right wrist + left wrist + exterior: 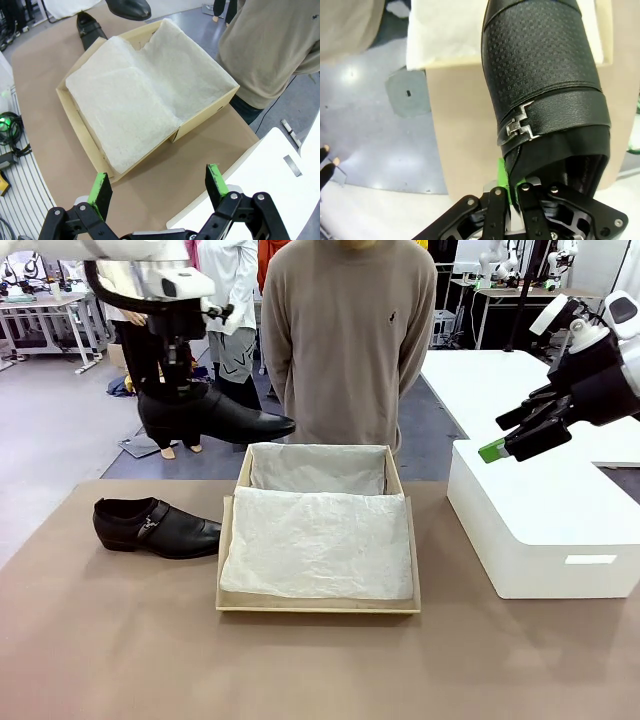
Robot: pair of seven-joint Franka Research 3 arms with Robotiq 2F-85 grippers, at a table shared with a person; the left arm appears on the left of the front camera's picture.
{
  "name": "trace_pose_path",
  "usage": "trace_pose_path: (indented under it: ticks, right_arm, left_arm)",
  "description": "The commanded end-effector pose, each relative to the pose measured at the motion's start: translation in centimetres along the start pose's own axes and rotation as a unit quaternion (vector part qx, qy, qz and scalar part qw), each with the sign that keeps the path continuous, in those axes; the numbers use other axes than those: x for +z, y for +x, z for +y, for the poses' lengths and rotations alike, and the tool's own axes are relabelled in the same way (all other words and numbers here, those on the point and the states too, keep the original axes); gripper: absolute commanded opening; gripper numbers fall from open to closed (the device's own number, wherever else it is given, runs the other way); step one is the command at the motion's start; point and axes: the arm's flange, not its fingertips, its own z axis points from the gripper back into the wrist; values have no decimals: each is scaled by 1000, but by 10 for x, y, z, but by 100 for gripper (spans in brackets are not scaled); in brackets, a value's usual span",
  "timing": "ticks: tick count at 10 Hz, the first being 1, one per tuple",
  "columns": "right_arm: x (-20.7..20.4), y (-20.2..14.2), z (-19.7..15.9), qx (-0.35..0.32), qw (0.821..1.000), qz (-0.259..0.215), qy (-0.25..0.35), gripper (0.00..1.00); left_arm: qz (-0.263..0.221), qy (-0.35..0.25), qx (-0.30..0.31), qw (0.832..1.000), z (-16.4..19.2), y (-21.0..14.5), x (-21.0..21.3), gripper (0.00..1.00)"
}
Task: Pack the shoes into the box.
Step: Place one shoe of the Shoes into the Shoes Box.
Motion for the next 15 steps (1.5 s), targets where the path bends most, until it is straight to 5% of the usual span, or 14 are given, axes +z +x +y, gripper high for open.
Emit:
trace_pose_path:
  ticks: [1,6,15]
  right_arm:
    - [0,0,0,0,1000,-6,4,100]
    - [0,0,0,0,1000,-6,4,100]
    - [0,0,0,0,1000,-6,4,100]
  left_arm:
    - [3,-13,12,1000,18,24,11,0]
    - [-1,-2,10,1000,9,98,-4,0]
    - [-9,-10,-11,1000,2,109,-26,0]
